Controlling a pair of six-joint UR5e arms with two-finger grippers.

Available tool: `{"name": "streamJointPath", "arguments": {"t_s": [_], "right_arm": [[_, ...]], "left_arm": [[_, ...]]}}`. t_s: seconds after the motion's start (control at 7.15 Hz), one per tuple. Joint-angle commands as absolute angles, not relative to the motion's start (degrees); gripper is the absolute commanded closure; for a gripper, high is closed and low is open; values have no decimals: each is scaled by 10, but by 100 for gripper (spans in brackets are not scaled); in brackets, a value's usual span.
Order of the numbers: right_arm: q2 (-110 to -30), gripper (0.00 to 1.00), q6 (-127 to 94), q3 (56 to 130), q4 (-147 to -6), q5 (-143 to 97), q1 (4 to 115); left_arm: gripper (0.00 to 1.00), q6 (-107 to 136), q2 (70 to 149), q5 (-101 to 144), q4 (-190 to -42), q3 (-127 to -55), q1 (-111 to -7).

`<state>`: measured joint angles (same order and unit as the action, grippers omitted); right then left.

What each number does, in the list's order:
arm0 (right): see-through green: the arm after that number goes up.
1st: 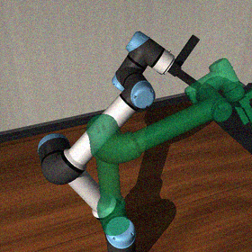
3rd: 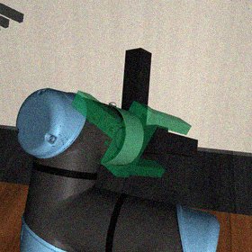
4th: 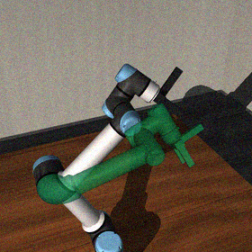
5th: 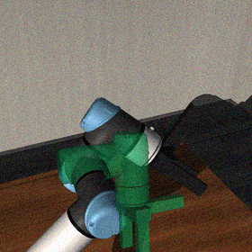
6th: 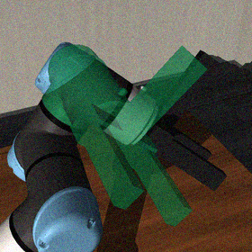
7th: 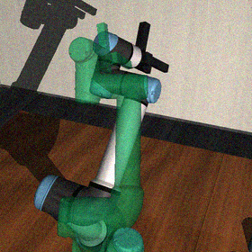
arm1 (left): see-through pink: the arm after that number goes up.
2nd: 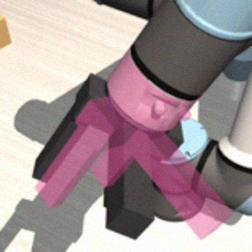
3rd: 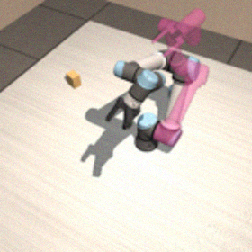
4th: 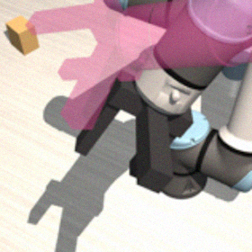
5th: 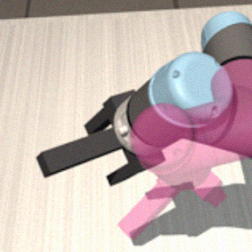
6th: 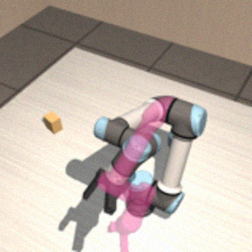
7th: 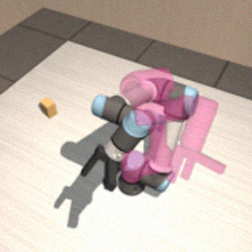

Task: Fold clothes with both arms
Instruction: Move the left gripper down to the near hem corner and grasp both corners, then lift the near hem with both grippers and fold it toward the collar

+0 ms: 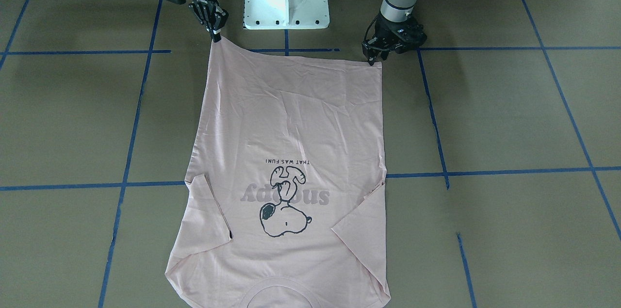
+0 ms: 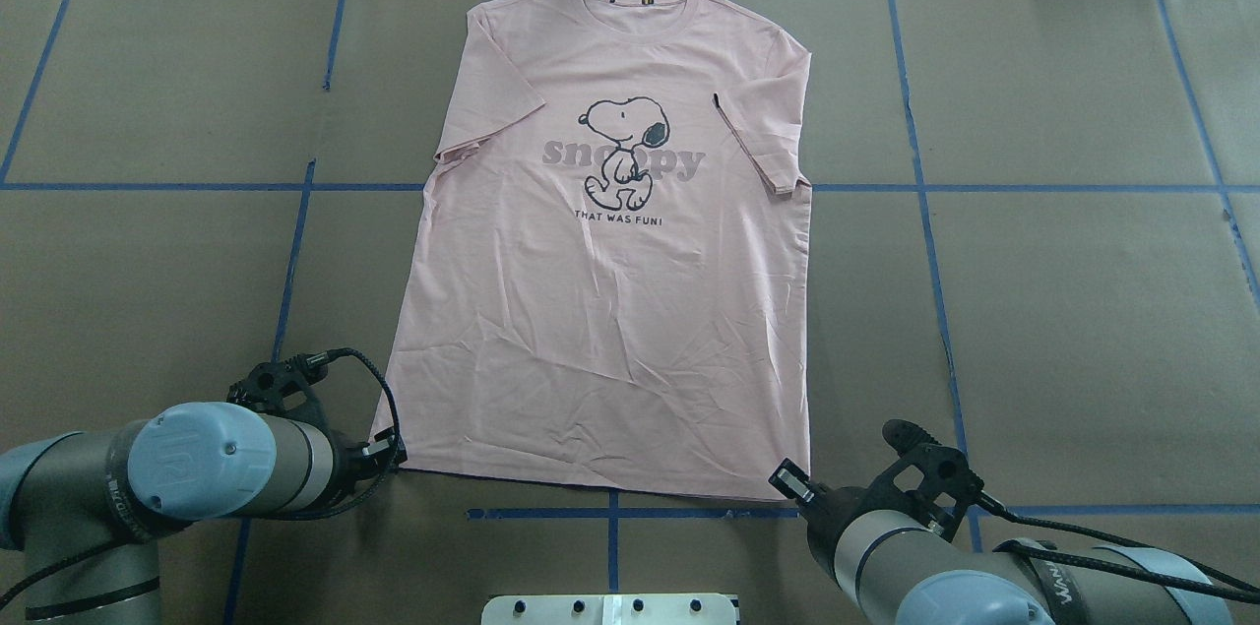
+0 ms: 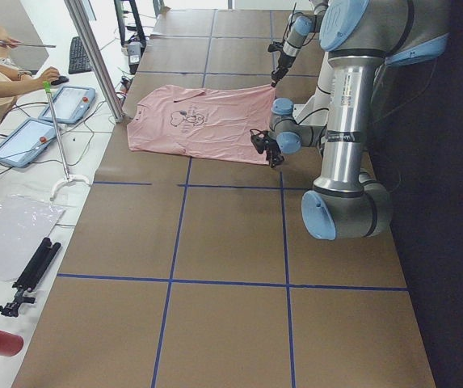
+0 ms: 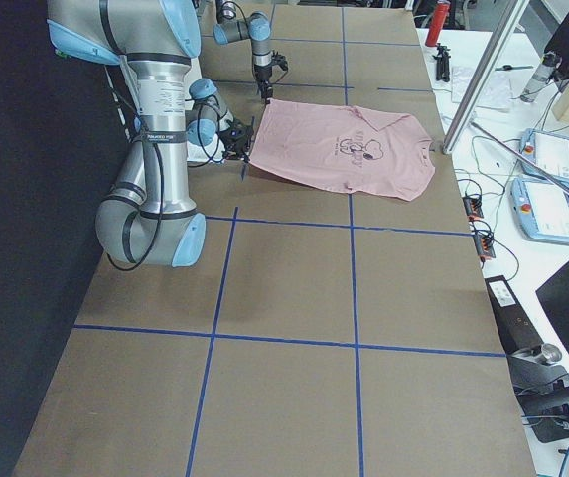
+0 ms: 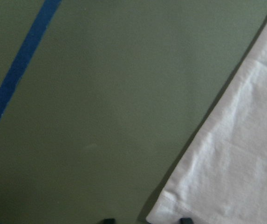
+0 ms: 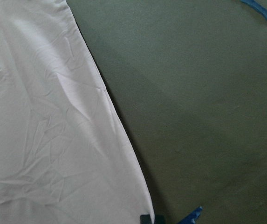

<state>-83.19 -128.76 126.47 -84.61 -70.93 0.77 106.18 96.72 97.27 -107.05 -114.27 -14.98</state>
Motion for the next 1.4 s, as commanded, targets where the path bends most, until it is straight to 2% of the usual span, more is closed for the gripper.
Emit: {"name": "streamJointPath", "arguments": {"t_s": [0.0, 0.42, 0.7, 1.12, 1.26], "right_arm": [[-832, 100, -1288, 1265, -846, -709, 7], [-833, 100, -1288, 1265, -846, -708, 7], [-845, 100, -1288, 1286, -846, -709, 2], [-927, 100, -1287, 1365, -846, -708, -38], [-949, 100, -1287, 1402, -846, -709, -38]], "left_arm": [[100, 1064, 967, 969, -1071, -1143, -153], [100, 1063, 966, 969, -1070, -1150, -156], [100, 1088, 965, 946, -1058, -1199, -149], [100, 1213, 969, 938, -954, -1337, -29], [100, 1248, 971, 938, -944, -1352, -26]]}}
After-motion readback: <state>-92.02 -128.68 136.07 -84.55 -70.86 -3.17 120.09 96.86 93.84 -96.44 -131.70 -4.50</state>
